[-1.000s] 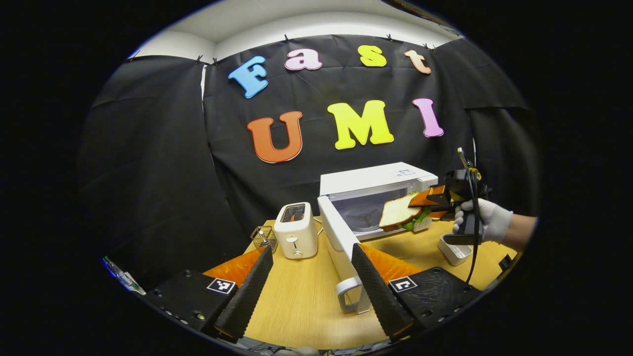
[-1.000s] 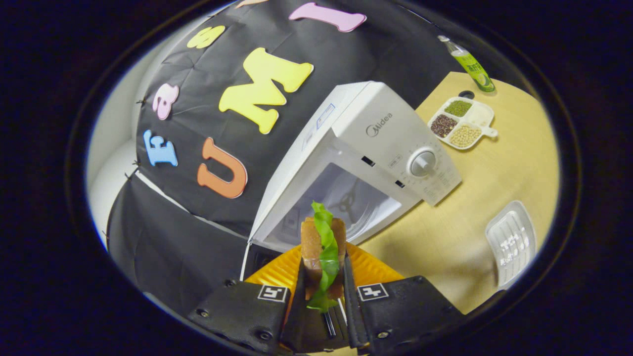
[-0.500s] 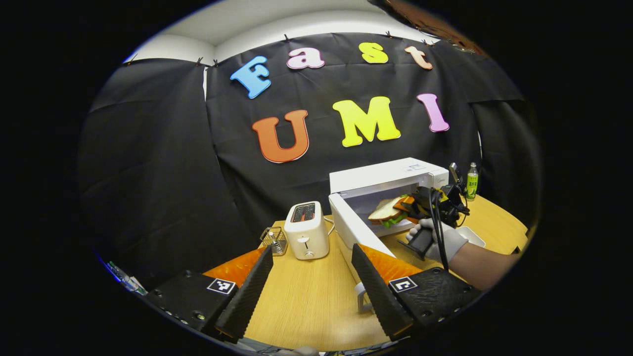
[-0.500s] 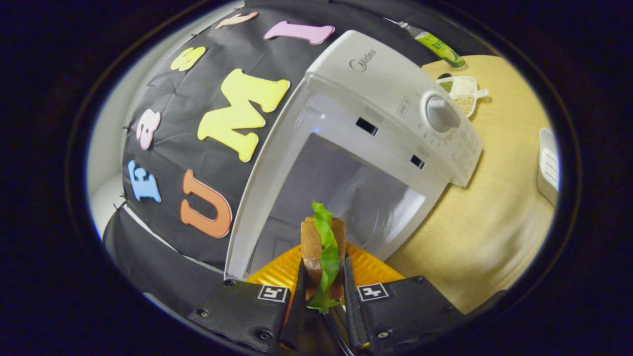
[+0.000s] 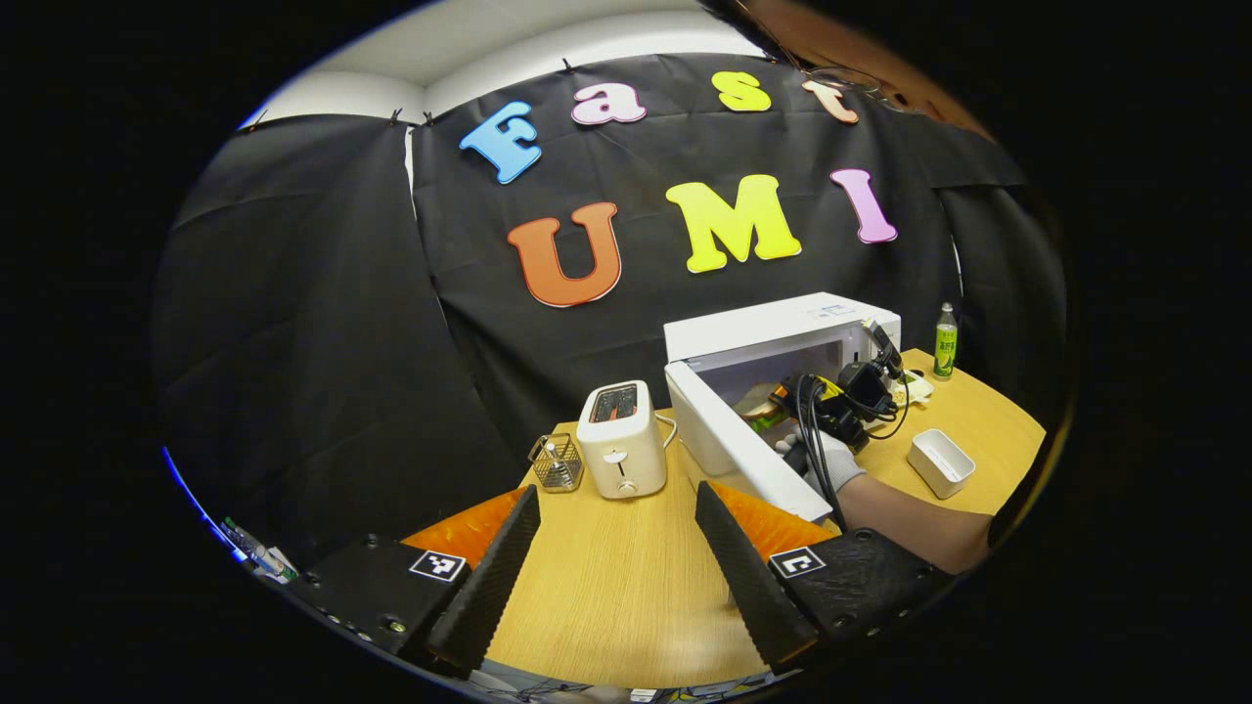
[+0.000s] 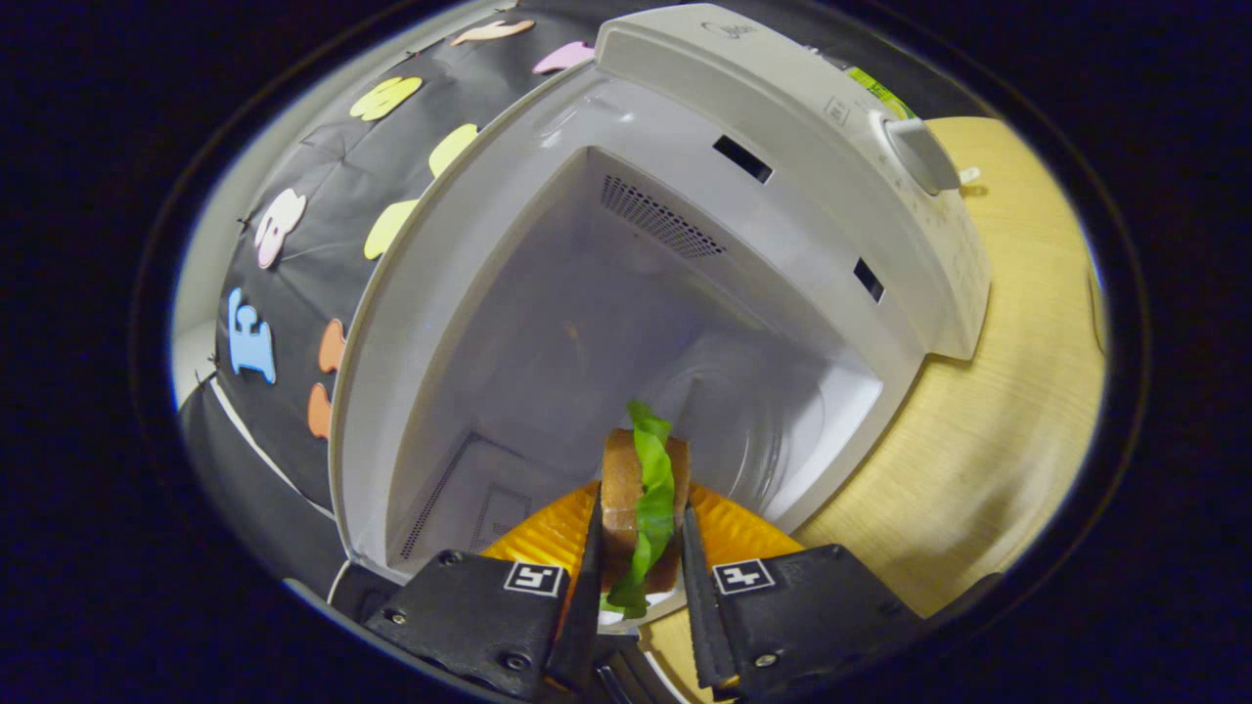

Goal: Open the microwave oven with the left hand, put the food in, and close the microwave oven.

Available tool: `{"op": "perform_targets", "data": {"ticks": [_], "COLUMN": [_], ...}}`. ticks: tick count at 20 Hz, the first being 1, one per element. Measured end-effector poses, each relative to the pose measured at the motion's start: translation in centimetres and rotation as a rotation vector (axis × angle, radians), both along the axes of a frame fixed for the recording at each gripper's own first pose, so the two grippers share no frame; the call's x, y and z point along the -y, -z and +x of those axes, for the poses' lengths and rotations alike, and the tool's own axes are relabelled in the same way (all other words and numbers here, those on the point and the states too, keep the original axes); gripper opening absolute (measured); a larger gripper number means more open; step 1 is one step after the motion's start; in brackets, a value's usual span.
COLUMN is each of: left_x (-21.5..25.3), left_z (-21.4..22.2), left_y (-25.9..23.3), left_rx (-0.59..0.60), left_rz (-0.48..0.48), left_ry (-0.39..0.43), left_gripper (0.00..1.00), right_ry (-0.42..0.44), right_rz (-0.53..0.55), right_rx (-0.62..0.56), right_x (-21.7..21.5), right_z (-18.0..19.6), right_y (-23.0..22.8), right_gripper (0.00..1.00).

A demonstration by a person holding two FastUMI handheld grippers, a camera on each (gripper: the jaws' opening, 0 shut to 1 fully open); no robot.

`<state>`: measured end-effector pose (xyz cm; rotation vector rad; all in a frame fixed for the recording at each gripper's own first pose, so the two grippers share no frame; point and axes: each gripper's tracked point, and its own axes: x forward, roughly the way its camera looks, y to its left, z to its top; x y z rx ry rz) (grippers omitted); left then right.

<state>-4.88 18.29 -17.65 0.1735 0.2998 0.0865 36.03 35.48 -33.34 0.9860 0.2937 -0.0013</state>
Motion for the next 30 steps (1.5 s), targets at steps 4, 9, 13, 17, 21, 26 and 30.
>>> {"op": "perform_targets", "data": {"ticks": [4, 9, 13, 17, 21, 26, 30], "left_x": [0.1, 0.4, 0.5, 0.4, -0.1, 0.0, 0.0], "left_z": [0.1, 0.3, 0.7, 0.8, 0.8, 0.7, 0.9], "left_y": [-0.1, 0.0, -0.3, -0.8, -1.7, -2.5, -2.4], "left_rx": [0.002, 0.009, 0.029, 0.058, 0.079, 0.105, 0.112], "left_rz": [0.001, -0.003, -0.014, -0.026, -0.04, -0.042, -0.055], "left_ry": [0.006, 0.012, 0.011, 0.007, 0.003, 0.012, 0.009], "left_gripper": [0.97, 0.97, 0.96, 0.96, 0.96, 0.96, 0.96], "right_ry": [0.017, 0.02, -0.044, -0.111, -0.179, -0.183, -0.171], "right_rz": [-0.227, -0.505, -0.615, -0.734, -0.806, -0.878, -0.93], "right_rx": [-0.02, 0.004, 0.047, 0.07, 0.103, 0.165, 0.155], "right_x": [1.1, 3.7, 4.1, 6.3, 10.0, 16.4, 21.8], "right_z": [0.1, -0.4, -2.5, -6.5, -11.0, -15.8, -19.3], "right_y": [1.2, 0.5, -1.9, -4.8, -9.5, -16.5, -19.9], "right_gripper": [0.46, 0.93, 0.89, 0.97, 0.97, 0.97, 0.98]}}
